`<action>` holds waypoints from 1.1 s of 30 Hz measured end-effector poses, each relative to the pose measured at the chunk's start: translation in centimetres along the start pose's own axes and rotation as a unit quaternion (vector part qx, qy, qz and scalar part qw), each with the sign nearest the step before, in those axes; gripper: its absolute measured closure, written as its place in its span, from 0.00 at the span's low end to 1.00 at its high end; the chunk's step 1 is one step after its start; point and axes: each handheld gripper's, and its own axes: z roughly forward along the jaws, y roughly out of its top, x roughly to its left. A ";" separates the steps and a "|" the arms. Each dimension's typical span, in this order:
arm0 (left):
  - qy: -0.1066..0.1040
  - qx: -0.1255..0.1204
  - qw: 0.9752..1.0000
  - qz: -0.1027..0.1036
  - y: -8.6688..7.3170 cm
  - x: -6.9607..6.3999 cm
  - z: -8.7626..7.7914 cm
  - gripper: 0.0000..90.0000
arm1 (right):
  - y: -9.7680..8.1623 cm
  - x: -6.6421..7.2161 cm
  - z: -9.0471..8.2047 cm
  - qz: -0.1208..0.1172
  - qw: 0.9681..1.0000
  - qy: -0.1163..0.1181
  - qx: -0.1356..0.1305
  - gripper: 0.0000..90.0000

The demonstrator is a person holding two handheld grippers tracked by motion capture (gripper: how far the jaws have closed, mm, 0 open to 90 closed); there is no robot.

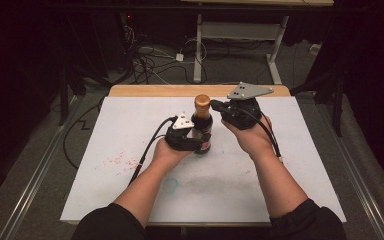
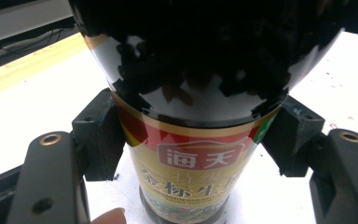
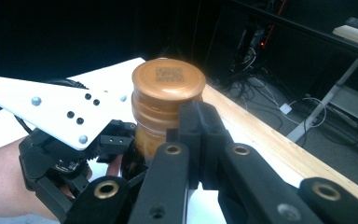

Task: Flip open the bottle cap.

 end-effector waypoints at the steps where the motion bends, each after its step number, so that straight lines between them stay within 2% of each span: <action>1: -0.005 0.017 1.000 0.013 0.0 0.1 -0.2 0.32 | 0.0 0.0 0.0 0.000 1.000 0.000 0.000 1.00; 7: -0.003 0.018 1.000 0.012 0.0 0.2 -0.2 0.33 | 0.1 0.0 0.0 -0.004 1.000 0.000 0.004 1.00; 8: -0.008 0.038 0.999 0.035 0.1 0.5 -0.5 0.33 | 0.2 0.0 0.0 -0.005 1.000 0.001 0.003 1.00; 9: -0.002 0.017 1.000 0.010 0.0 0.2 -0.2 0.33 | 0.2 0.0 0.0 -0.005 1.000 0.000 0.004 1.00; 23: 0.001 0.014 1.000 0.014 -0.1 0.2 0.0 0.33 | 0.3 0.0 0.0 -0.007 1.000 -0.002 0.010 1.00; 26: 0.004 0.017 1.000 0.017 -0.1 0.1 0.0 0.33 | 0.4 -0.1 0.0 -0.011 1.000 -0.001 0.011 1.00; 27: 0.001 0.037 0.999 0.039 0.0 0.4 -0.3 0.33 | 0.4 -0.1 0.0 -0.011 1.000 -0.001 0.011 1.00; 28: 0.005 0.018 1.000 0.017 -0.1 0.1 0.0 0.33 | 0.4 -0.1 0.0 -0.010 1.000 -0.001 0.011 1.00; 33: 0.007 0.020 1.000 0.018 -0.1 0.1 0.0 0.33 | 0.4 -0.1 0.1 -0.011 1.000 -0.002 0.011 1.00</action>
